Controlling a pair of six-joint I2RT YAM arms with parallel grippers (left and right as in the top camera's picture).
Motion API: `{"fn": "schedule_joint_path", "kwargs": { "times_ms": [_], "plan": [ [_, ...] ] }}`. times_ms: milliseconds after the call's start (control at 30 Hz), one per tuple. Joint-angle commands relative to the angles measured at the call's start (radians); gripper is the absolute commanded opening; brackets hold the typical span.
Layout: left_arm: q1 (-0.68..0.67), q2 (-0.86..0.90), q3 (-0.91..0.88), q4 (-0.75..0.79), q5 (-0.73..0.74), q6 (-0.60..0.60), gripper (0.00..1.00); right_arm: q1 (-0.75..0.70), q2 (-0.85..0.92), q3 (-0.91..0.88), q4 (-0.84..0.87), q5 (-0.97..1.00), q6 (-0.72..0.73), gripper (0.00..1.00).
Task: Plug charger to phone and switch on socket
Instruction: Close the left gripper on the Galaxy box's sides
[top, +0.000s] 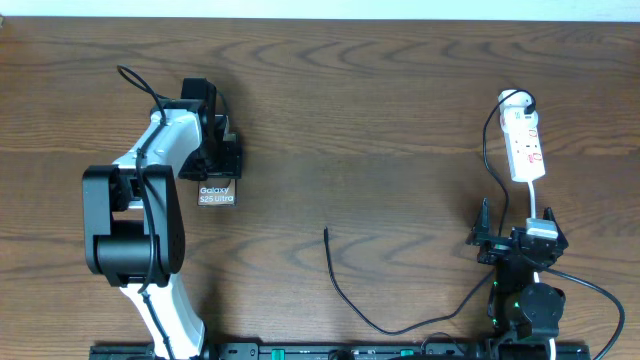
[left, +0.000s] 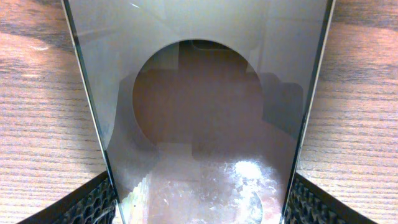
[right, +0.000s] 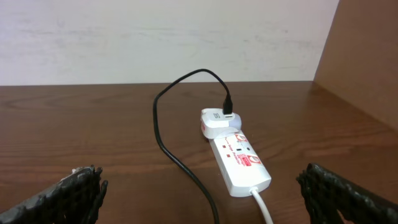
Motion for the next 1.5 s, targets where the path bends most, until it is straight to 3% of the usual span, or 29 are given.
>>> {"fn": "schedule_joint_path", "kwargs": {
  "times_ms": [0, 700, 833, 900, 1467],
  "plan": [
    [0.000, 0.019, -0.011, -0.004, -0.020, 0.006, 0.68, 0.007, -0.005, -0.001, -0.005, 0.000, -0.008, 0.99],
    [0.000, 0.019, -0.011, -0.004, -0.020, 0.006, 0.29, 0.007, -0.005, -0.001, -0.005, 0.000, -0.008, 0.99],
    [0.000, 0.019, -0.011, -0.004, -0.020, 0.006, 0.19, 0.007, -0.005, -0.001, -0.005, 0.000, -0.008, 0.99],
    [0.000, 0.019, -0.011, -0.005, -0.020, 0.006, 0.08, 0.007, -0.005, -0.001, -0.005, 0.000, -0.008, 0.99],
    [0.000, -0.010, 0.045, -0.031, -0.019, 0.006, 0.08, 0.007, -0.005, -0.001, -0.005, 0.000, -0.008, 0.99]
  ]
}}
